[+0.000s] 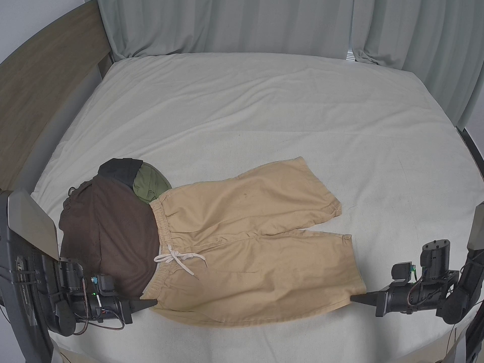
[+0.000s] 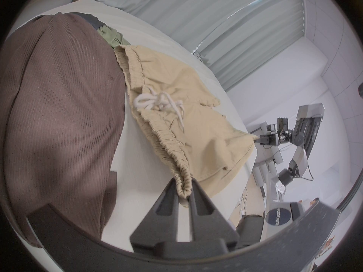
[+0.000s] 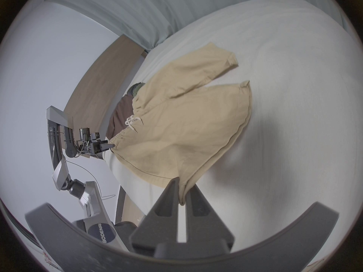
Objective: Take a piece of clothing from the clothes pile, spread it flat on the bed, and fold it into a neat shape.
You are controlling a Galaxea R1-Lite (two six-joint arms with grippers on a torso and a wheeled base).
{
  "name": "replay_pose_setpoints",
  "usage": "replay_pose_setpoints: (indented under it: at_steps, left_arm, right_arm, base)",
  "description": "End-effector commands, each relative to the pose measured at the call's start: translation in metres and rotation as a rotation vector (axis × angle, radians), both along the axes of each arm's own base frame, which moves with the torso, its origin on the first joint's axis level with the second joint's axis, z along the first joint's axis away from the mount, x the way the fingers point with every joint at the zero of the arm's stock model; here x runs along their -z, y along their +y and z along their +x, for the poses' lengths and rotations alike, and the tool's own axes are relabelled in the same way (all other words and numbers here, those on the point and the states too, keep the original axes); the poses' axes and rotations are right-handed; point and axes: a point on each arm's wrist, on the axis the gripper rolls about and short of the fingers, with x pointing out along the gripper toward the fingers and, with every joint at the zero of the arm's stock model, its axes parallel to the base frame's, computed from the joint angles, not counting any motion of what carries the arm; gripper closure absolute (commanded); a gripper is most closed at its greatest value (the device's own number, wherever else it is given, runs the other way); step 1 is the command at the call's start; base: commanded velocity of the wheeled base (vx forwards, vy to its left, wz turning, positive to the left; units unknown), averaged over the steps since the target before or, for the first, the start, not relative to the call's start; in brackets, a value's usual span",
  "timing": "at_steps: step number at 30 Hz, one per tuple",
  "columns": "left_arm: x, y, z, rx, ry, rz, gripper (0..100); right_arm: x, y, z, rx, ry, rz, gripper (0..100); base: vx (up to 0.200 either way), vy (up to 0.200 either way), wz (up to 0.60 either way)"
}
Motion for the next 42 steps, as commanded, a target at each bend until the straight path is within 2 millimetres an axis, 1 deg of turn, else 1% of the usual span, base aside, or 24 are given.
replay_pose_setpoints:
  at_steps: [1,2,3,4,6,7,8,14,21,28,36,42]
  left_arm:
    - [-0.016,-0.004,0.015,-0.001,-0.081,-0.025,100]
    - [-0.016,-0.004,0.015,-0.001,-0.081,-0.025,100]
    - [-0.026,-0.009,0.027,-0.02,-0.103,-0.059,100]
    - [-0.032,-0.011,0.032,-0.026,-0.114,-0.081,100]
    - [-0.034,-0.012,0.033,-0.028,-0.114,-0.089,100]
    - [-0.041,-0.014,0.039,-0.04,-0.123,-0.12,100]
    - [-0.044,-0.014,0.04,-0.046,-0.123,-0.13,100]
    - [-0.046,-0.015,0.043,-0.046,-0.123,-0.142,100]
    - [-0.046,-0.016,0.048,-0.045,-0.137,-0.142,100]
    - [-0.05,-0.017,0.051,-0.059,-0.147,-0.149,100]
    - [-0.059,-0.018,0.057,-0.109,-0.147,-0.179,100]
    - [-0.061,-0.017,0.06,-0.119,-0.156,-0.182,100]
  right_arm:
    - [-0.012,0.0,0.001,0.015,-0.066,0.033,100]
    - [-0.012,0.0,0.001,0.015,-0.066,0.033,100]
    - [-0.017,0.001,0.004,0.031,-0.101,0.065,100]
    - [-0.019,0.002,0.005,0.041,-0.117,0.085,100]
    - [-0.02,0.002,0.006,0.044,-0.124,0.092,100]
    - [-0.023,0.002,0.007,0.055,-0.144,0.117,100]
    - [-0.023,0.002,0.008,0.059,-0.148,0.125,100]
    - [-0.025,0.004,0.013,0.064,-0.192,0.148,100]
    - [-0.028,0.005,0.022,0.08,-0.203,0.18,100]
    - [-0.03,0.006,0.027,0.079,-0.22,0.187,100]
    - [-0.036,0.008,0.036,0.086,-0.255,0.209,100]
    - [-0.041,0.008,0.042,0.09,-0.287,0.22,100]
  base:
    - [0.0,0.0,0.0]
    - [0.0,0.0,0.0]
    - [0.0,0.0,0.0]
    - [0.0,0.0,0.0]
    - [0.0,0.0,0.0]
    - [0.0,0.0,0.0]
    - [0.0,0.0,0.0]
    - [0.0,0.0,0.0]
    - [0.0,0.0,0.0]
    - [0.0,0.0,0.0]
    - [0.0,0.0,0.0]
    - [0.0,0.0,0.0]
